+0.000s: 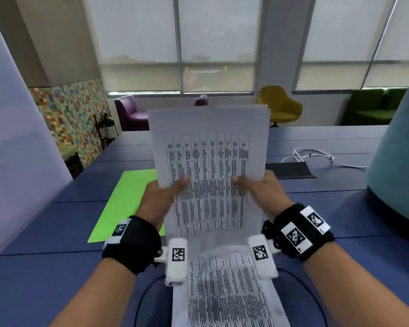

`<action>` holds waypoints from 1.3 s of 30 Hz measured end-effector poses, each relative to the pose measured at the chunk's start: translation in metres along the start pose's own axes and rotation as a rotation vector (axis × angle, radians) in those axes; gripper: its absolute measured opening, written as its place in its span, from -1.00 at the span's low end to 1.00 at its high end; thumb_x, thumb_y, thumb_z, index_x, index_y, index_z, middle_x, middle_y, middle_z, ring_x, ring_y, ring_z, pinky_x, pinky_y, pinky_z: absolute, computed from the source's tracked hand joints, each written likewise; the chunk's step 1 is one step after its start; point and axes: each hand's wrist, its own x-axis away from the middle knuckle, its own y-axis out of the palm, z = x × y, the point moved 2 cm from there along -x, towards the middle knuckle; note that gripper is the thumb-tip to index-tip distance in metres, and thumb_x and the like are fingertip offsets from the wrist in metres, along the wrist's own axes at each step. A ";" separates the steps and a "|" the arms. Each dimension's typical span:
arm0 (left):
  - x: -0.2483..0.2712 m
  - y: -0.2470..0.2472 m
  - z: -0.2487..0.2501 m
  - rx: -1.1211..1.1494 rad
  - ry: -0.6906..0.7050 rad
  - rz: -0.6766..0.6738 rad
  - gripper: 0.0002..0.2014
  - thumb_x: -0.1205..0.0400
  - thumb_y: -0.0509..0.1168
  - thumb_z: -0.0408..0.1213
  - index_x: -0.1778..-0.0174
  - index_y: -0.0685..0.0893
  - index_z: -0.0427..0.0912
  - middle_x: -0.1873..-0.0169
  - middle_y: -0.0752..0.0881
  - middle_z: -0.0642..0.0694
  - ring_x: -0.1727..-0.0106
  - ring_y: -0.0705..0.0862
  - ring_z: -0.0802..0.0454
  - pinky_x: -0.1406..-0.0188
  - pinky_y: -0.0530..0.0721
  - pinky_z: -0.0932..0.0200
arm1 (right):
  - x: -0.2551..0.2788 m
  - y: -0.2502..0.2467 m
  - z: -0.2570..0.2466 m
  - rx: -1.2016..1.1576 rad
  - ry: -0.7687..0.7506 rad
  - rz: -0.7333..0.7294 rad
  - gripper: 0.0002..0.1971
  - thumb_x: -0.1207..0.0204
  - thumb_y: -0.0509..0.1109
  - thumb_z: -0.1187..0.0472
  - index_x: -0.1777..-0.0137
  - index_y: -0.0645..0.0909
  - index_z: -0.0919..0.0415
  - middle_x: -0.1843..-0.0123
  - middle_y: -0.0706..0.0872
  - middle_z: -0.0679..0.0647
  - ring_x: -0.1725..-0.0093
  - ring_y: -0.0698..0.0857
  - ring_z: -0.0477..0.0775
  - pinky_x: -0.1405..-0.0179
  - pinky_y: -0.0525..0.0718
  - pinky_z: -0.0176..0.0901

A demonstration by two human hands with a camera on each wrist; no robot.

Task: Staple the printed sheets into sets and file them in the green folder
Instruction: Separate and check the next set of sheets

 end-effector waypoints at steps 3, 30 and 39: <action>0.002 0.010 0.048 0.004 0.139 0.020 -0.77 -0.44 0.56 -0.23 0.06 0.70 -0.06 0.25 0.85 0.22 0.13 0.80 0.33 -0.24 0.69 -0.01 | 0.005 -0.006 -0.045 -0.122 -0.134 0.041 -0.72 -0.45 0.61 0.19 -0.10 0.68 0.23 0.01 0.84 0.07 0.05 0.79 -0.06 -0.04 0.72 -0.30; 0.011 -0.002 0.001 -0.007 0.000 -0.017 -0.76 -0.52 0.48 -0.16 -0.06 0.82 -0.16 -0.06 0.84 -0.12 -0.20 0.77 -0.13 -0.37 0.61 -0.20 | 0.013 -0.005 -0.010 -0.054 -0.020 -0.077 -0.77 -0.53 0.54 0.17 -0.13 0.74 0.25 -0.06 0.87 0.07 -0.13 0.82 -0.03 -0.23 0.69 -0.15; 0.011 -0.040 -0.090 -0.405 -0.246 0.036 -0.74 -0.56 0.48 -0.16 0.16 0.79 -0.34 0.44 0.72 0.00 0.46 0.63 0.10 0.37 0.55 0.32 | 0.014 0.003 0.078 0.219 0.368 -0.216 -0.75 -0.54 0.47 0.30 -0.19 0.70 0.35 -0.08 0.83 0.17 -0.08 0.79 0.17 -0.20 0.75 0.03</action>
